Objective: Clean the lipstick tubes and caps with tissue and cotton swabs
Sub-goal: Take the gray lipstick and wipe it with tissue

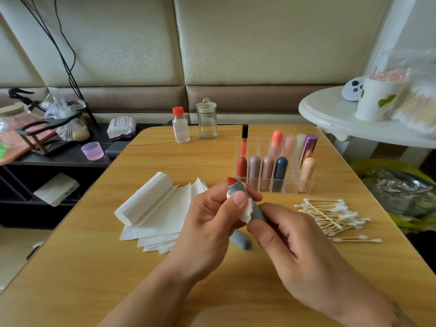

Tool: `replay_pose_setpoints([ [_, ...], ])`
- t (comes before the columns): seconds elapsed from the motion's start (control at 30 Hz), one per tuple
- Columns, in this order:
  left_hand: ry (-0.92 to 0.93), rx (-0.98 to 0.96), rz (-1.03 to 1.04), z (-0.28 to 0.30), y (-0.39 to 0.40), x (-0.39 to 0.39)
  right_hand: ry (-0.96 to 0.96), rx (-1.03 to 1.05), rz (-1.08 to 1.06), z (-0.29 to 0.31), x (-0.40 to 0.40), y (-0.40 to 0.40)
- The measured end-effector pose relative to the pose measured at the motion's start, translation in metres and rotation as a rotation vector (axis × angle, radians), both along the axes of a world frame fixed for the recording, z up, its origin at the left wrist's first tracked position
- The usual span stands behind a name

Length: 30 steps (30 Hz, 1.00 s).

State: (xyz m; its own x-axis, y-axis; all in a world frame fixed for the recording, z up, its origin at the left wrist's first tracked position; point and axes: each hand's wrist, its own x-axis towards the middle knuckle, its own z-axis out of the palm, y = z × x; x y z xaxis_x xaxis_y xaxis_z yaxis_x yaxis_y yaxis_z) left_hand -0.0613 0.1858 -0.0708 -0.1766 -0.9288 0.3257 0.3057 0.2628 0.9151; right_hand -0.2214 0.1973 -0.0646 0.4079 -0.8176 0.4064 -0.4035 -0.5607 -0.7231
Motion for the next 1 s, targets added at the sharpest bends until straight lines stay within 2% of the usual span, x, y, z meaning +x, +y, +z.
replay_pose_setpoints([
  [0.07, 0.016, 0.005, -0.007, 0.001, 0.000, 0.000, -0.110, 0.176, 0.106, 0.001, -0.001, 0.002],
  [0.17, 0.038, 0.017, -0.042, 0.002, 0.001, -0.002, -0.544, 0.751, 0.287, 0.005, 0.006, 0.005],
  [0.2, 0.041, 0.029, -0.039, 0.002, 0.001, -0.003, -0.654, 0.883, 0.287, 0.007, 0.008, 0.006],
  [0.23, 0.039, 0.039, -0.026, 0.002, 0.000, -0.003, -0.697, 0.930, 0.265, 0.007, 0.010, 0.006],
  [0.27, 0.036, 0.046, -0.011, 0.001, -0.001, -0.003, -0.668, 0.875, 0.228, 0.006, 0.010, 0.007],
  [0.37, 0.051, 0.043, 0.011, 0.000, -0.002, -0.002, -0.416, 0.404, 0.050, -0.001, 0.013, 0.008],
  [0.4, 0.061, 0.043, 0.005, 0.000, -0.002, -0.002, -0.379, 0.309, -0.001, -0.004, 0.015, 0.010],
  [0.43, 0.070, 0.042, -0.005, 0.000, -0.001, -0.003, -0.398, 0.302, -0.016, -0.005, 0.016, 0.010],
  [0.5, 0.075, 0.049, -0.024, 0.001, 0.000, -0.004, -0.523, 0.540, 0.089, -0.004, 0.018, 0.010],
  [0.6, 0.087, 0.043, -0.061, 0.002, 0.000, -0.003, -0.774, 1.111, 0.424, 0.002, 0.014, 0.007],
  [0.67, 0.096, 0.020, -0.102, 0.003, 0.001, -0.001, -0.898, 1.302, 0.659, 0.002, 0.008, 0.004],
  [0.73, 0.094, 0.011, -0.114, 0.004, 0.002, -0.003, -0.884, 1.242, 0.652, 0.000, 0.002, 0.001],
  [0.9, 0.072, 0.004, -0.092, 0.000, -0.004, -0.001, -0.812, 0.692, 0.182, 0.005, 0.007, 0.001],
  [1.0, 0.144, 0.031, -0.056, 0.000, -0.006, 0.001, -0.792, 0.434, -0.038, 0.005, 0.008, 0.002],
])
